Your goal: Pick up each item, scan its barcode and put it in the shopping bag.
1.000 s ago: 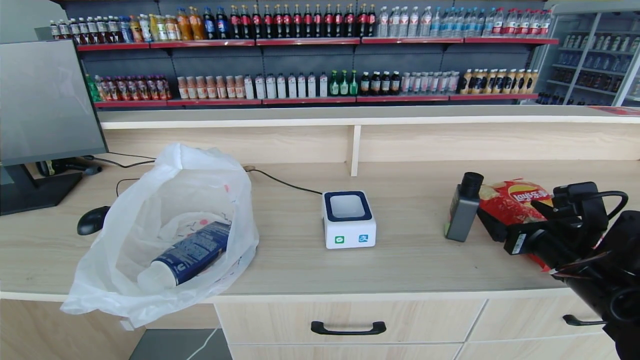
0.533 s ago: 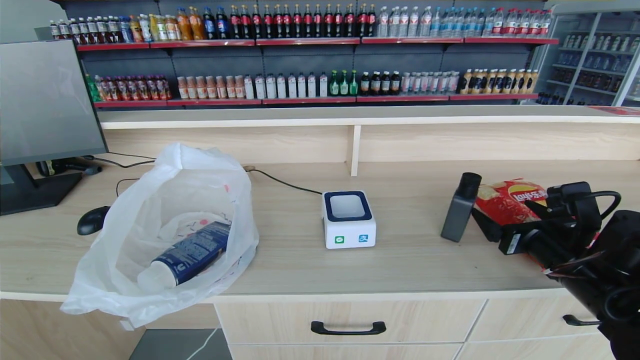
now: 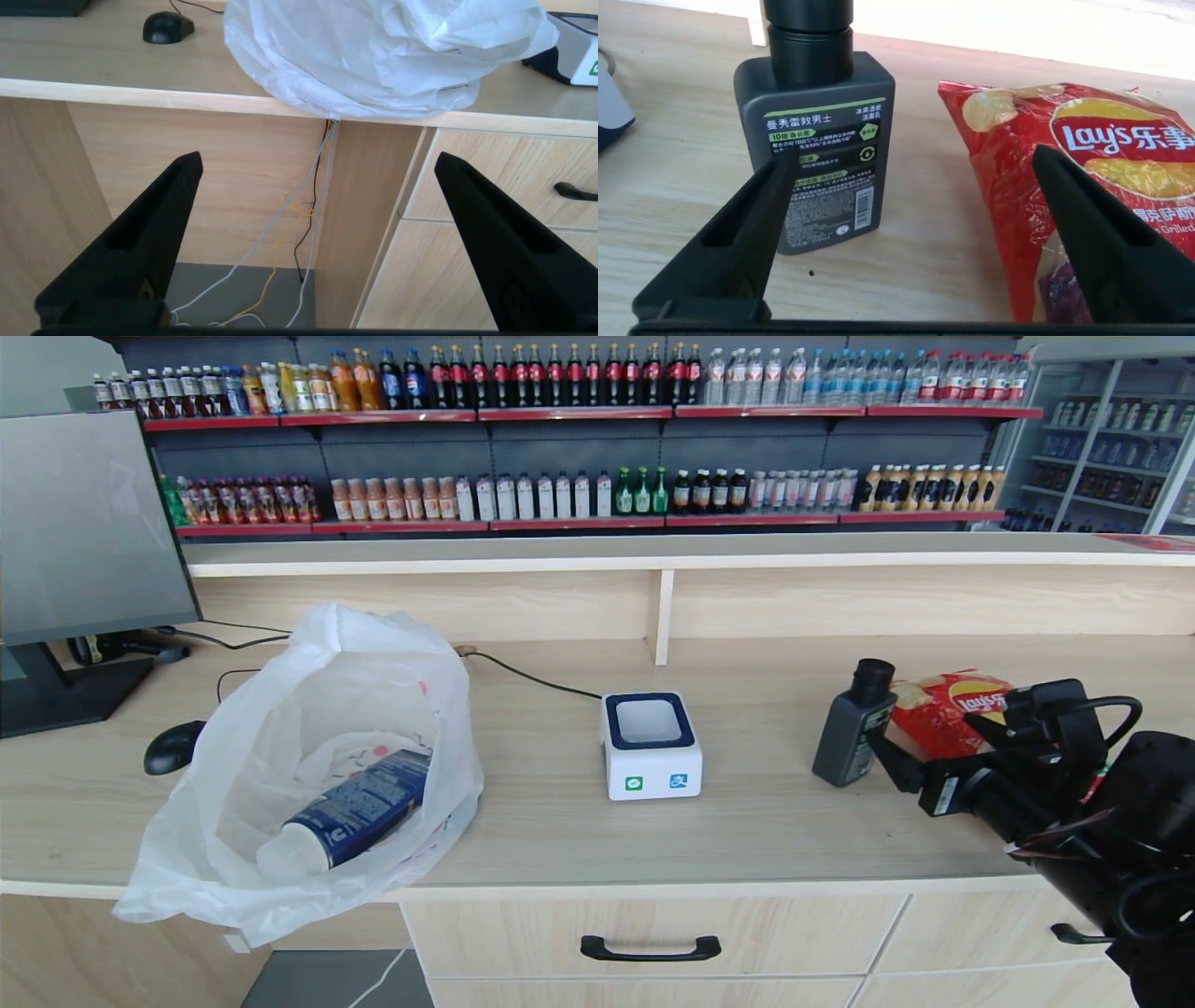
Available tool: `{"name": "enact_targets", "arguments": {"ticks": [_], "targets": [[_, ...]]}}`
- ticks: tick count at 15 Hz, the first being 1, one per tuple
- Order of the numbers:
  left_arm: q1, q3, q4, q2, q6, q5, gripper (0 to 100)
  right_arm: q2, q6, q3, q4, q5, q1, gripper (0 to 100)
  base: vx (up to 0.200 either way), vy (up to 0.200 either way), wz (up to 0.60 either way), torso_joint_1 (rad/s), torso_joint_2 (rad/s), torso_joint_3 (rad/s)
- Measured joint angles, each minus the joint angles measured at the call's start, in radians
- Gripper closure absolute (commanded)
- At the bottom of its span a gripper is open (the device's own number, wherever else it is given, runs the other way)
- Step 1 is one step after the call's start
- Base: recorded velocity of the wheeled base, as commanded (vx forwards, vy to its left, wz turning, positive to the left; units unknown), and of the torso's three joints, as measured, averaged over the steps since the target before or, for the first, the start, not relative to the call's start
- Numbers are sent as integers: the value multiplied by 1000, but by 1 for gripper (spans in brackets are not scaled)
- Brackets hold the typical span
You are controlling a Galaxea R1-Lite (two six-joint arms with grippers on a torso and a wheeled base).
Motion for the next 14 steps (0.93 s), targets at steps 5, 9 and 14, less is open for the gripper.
{"name": "enact_targets", "arguments": {"ticks": [5,9,14], "targets": [[0,0,0,0,0,0,0,15,1,-15,0,0,5,0,0,0,0,0,0,0],[0,0,0,0,0,0,0,30,4,-31,0,-2,24,0,0,0,0,0,0,0],[0,0,0,0,0,0,0,50,4,-50,0,-2,35,0,0,0,0,0,0,0]]}}
